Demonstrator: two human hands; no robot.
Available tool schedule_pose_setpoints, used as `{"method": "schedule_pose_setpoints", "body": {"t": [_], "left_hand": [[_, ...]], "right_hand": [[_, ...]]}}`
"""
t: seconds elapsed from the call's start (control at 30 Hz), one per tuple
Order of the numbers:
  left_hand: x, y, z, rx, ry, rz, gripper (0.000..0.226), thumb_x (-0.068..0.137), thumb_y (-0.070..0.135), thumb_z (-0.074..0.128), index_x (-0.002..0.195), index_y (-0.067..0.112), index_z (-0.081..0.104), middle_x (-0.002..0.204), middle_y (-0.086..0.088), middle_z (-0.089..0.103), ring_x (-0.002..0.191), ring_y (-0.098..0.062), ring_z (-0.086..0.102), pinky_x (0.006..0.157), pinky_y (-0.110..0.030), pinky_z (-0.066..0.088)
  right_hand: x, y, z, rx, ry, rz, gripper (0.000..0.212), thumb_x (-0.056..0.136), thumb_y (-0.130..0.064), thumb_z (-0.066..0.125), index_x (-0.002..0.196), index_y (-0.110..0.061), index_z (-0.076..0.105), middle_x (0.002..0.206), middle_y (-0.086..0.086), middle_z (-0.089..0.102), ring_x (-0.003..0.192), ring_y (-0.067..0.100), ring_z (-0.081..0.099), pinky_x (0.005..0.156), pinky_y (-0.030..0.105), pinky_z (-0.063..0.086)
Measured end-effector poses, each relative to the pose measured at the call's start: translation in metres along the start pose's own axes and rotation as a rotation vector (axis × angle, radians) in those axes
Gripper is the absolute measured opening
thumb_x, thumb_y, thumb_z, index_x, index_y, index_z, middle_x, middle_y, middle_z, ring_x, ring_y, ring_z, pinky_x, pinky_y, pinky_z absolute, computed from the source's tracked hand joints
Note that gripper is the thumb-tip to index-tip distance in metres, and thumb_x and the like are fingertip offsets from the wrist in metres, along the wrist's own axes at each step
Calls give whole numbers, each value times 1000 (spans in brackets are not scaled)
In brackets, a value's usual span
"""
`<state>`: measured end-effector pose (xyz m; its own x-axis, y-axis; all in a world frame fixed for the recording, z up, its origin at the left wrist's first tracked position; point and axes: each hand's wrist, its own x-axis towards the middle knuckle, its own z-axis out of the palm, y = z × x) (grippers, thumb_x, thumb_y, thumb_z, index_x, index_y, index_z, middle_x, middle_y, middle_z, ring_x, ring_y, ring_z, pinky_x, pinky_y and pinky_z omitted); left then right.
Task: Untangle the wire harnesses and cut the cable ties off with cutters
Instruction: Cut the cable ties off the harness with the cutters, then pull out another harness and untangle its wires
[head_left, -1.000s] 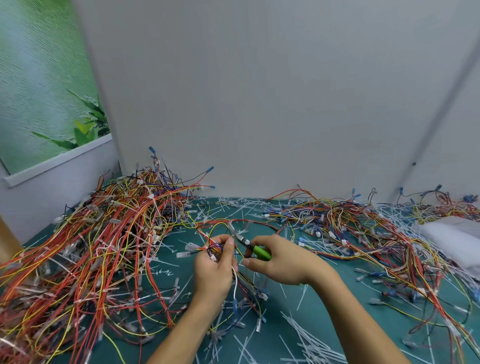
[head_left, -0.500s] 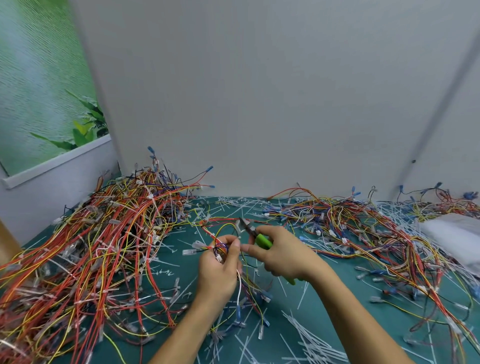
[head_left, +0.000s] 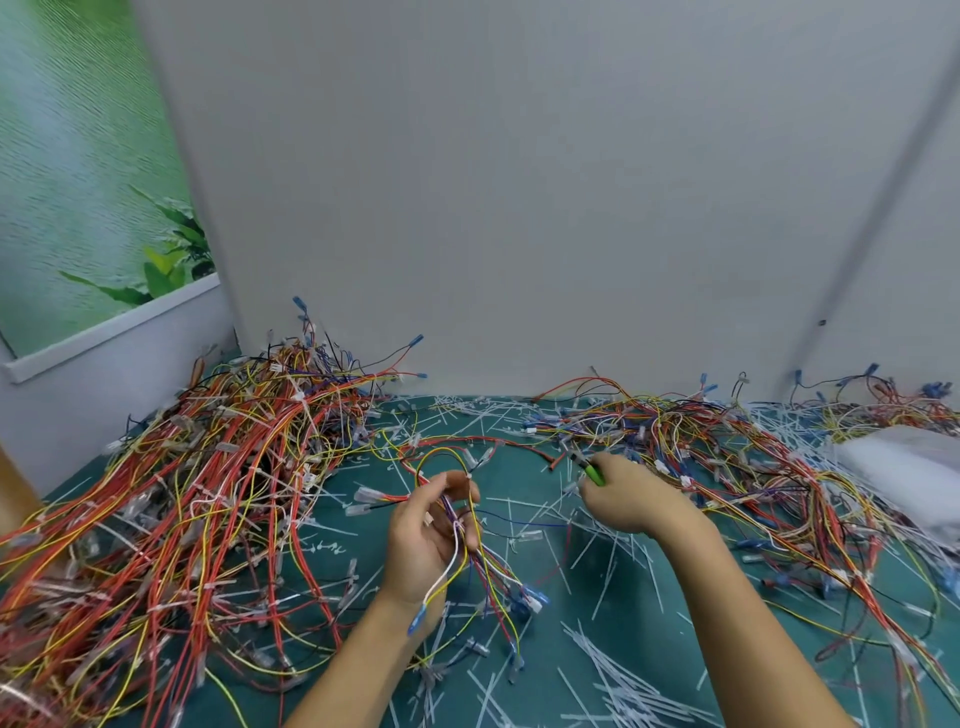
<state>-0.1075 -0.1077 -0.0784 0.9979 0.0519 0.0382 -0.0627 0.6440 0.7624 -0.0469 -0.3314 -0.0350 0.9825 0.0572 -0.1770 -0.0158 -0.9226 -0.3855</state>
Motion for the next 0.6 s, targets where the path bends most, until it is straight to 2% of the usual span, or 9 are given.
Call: {"method": "schedule_pose_setpoints", "body": {"t": [0.07, 0.13, 0.23, 0.33, 0.5, 0.6], "left_hand": [[0, 3, 0, -23, -18, -34, 34, 85, 35, 52, 86, 5, 69, 83, -14, 64, 41, -22, 50, 42, -24, 37], [0, 4, 1, -19, -27, -52, 39, 87, 38, 50, 90, 3, 68, 86, -16, 65, 45, -23, 53, 44, -25, 40], [-1, 2, 1, -17, -23, -71, 43, 89, 40, 49, 97, 2, 67, 92, -19, 65, 54, -26, 56, 49, -29, 45], [-1, 2, 0, -38, -22, -95, 44, 89, 39, 49, 104, 1, 64, 96, -19, 65, 61, -29, 59, 56, -34, 49], [-3, 4, 0, -47, -32, -103, 44, 90, 37, 50, 107, -1, 65, 100, -22, 67, 66, -30, 64, 62, -38, 56], [-4, 5, 0, -71, -29, -114, 46, 89, 35, 51, 112, -3, 64, 105, -26, 66, 71, -32, 66, 65, -38, 58]], "right_hand": [[4, 5, 4, -104, -83, 56, 21, 100, -31, 45, 106, -13, 54, 106, 12, 62, 95, 28, 61, 84, 39, 52], [5, 7, 10, -214, -160, 109, 31, 97, -31, 46, 121, -11, 54, 127, 18, 58, 115, 34, 58, 97, 44, 51], [5, 3, 22, -289, -185, 149, 56, 102, -38, 45, 147, -6, 37, 153, 25, 36, 140, 42, 38, 114, 49, 37], [0, -8, 29, -322, -164, 149, 77, 105, -47, 43, 158, 1, 14, 162, 26, 19, 149, 44, 21, 121, 53, 25], [-5, -12, 26, -360, -193, 131, 70, 107, -39, 43, 160, -5, 12, 163, 26, 14, 150, 45, 16, 121, 55, 23], [-7, -10, 15, -313, -144, 55, 56, 106, -38, 44, 158, -21, 31, 162, 22, 18, 150, 43, 17, 121, 58, 23]]}}
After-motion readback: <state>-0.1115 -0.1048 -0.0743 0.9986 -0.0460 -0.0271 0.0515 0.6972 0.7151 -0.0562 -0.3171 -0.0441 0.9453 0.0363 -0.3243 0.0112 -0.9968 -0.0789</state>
